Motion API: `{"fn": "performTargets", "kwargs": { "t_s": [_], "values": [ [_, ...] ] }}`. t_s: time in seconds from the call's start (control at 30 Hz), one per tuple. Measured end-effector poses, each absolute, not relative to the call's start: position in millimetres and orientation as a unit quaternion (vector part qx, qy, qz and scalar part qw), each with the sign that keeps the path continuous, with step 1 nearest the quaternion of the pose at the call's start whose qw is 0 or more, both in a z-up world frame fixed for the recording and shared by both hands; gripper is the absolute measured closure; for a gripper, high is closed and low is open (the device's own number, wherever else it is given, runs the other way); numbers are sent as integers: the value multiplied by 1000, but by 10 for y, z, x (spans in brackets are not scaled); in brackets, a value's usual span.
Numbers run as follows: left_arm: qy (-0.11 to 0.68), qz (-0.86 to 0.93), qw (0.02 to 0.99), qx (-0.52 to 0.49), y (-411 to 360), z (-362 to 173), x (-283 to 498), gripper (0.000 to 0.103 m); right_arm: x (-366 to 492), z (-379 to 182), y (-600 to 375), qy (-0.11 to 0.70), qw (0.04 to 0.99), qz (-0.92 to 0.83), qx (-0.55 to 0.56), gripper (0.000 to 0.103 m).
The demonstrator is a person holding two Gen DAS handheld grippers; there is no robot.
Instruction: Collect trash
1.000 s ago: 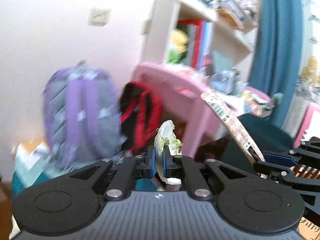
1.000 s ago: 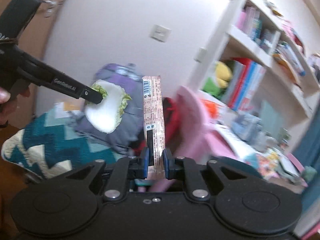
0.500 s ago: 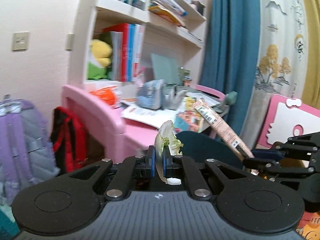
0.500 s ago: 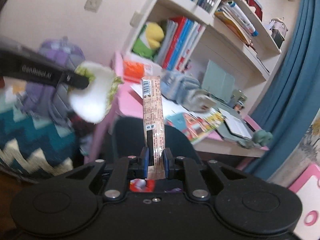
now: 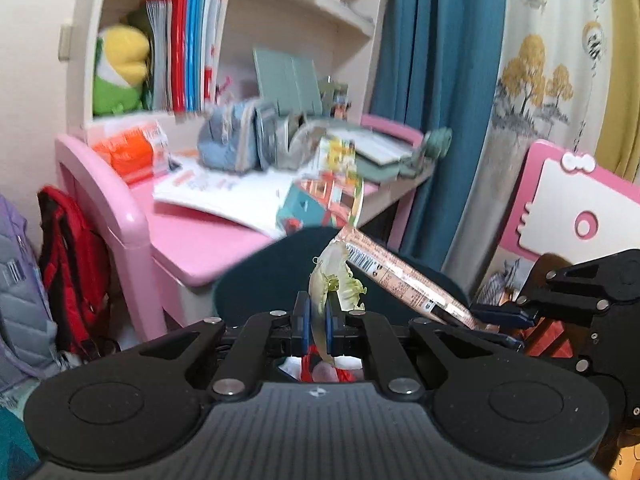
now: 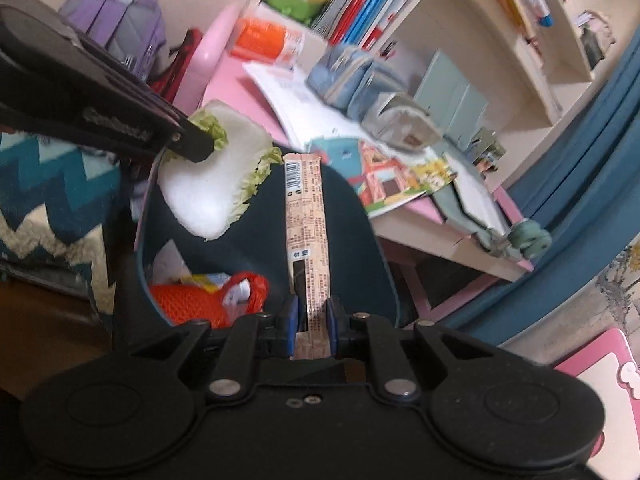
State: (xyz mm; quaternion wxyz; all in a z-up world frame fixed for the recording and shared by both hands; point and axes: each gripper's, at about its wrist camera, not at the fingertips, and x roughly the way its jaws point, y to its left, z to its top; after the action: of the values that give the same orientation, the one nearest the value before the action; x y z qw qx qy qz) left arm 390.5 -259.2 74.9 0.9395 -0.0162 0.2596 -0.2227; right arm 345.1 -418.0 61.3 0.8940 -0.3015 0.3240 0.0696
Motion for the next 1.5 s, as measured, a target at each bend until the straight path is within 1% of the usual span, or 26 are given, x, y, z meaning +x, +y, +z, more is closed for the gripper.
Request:
{"fn": "performTargets", "kwargs": {
  "t_s": [0.3, 0.37, 0.43, 0.5, 0.63, 0.7, 0.83, 0.87, 0.9, 0.93, 1.0, 1.03, 1.17, 1.23, 1.3, 1.33, 1.5],
  "values": [
    [327, -204, 923, 5, -2802, 408, 4258, 96, 3680, 481, -4182, 363, 875, 99, -304, 90],
    [339, -199, 920, 9, -2831, 351, 4318, 96, 3718, 462, -4177, 370, 872, 100, -305, 93],
    [347, -197, 917, 16, -2871, 304, 4364, 96, 3740, 452, -4181, 372, 872, 103, -301, 92],
    [348, -198, 916, 18, -2894, 289, 4383, 96, 3756, 446, -4185, 375, 872, 105, -298, 86],
    [352, -201, 914, 27, -2947, 275, 4397, 96, 3756, 471, -4210, 377, 875, 104, -284, 81],
    [353, -202, 913, 28, -2956, 284, 4392, 96, 3726, 493, -4215, 376, 877, 104, -281, 73],
    [354, -208, 911, 26, -2972, 317, 4350, 94, 3664, 545, -4249, 374, 882, 97, -269, 67],
    [353, -208, 912, 25, -2974, 328, 4330, 90, 3640, 558, -4260, 372, 884, 95, -266, 67],
    [351, -207, 913, 24, -2975, 344, 4314, 82, 3614, 570, -4269, 371, 886, 94, -263, 66],
    [347, -207, 914, 22, -2971, 362, 4293, 76, 3590, 585, -4280, 370, 887, 94, -261, 66],
    [334, -202, 920, 20, -2964, 409, 4230, 45, 3529, 630, -4310, 366, 891, 91, -252, 66],
    [327, -200, 924, 20, -2959, 430, 4196, 41, 3499, 656, -4328, 363, 894, 92, -246, 66],
    [308, -207, 929, 15, -2927, 556, 4047, 40, 3338, 794, -4426, 348, 911, 91, -201, 65],
    [299, -207, 931, 11, -2892, 623, 3956, 36, 3246, 849, -4459, 339, 918, 90, -183, 64],
    [288, -206, 935, 7, -2852, 686, 3852, 29, 3152, 901, -4481, 330, 924, 91, -169, 62],
    [282, -206, 937, 7, -2835, 716, 3795, 28, 3106, 927, -4492, 325, 927, 91, -162, 60],
    [259, -204, 944, 11, -2722, 835, 3526, 27, 2852, 1066, -4535, 299, 942, 88, -122, 57]
  ]
}}
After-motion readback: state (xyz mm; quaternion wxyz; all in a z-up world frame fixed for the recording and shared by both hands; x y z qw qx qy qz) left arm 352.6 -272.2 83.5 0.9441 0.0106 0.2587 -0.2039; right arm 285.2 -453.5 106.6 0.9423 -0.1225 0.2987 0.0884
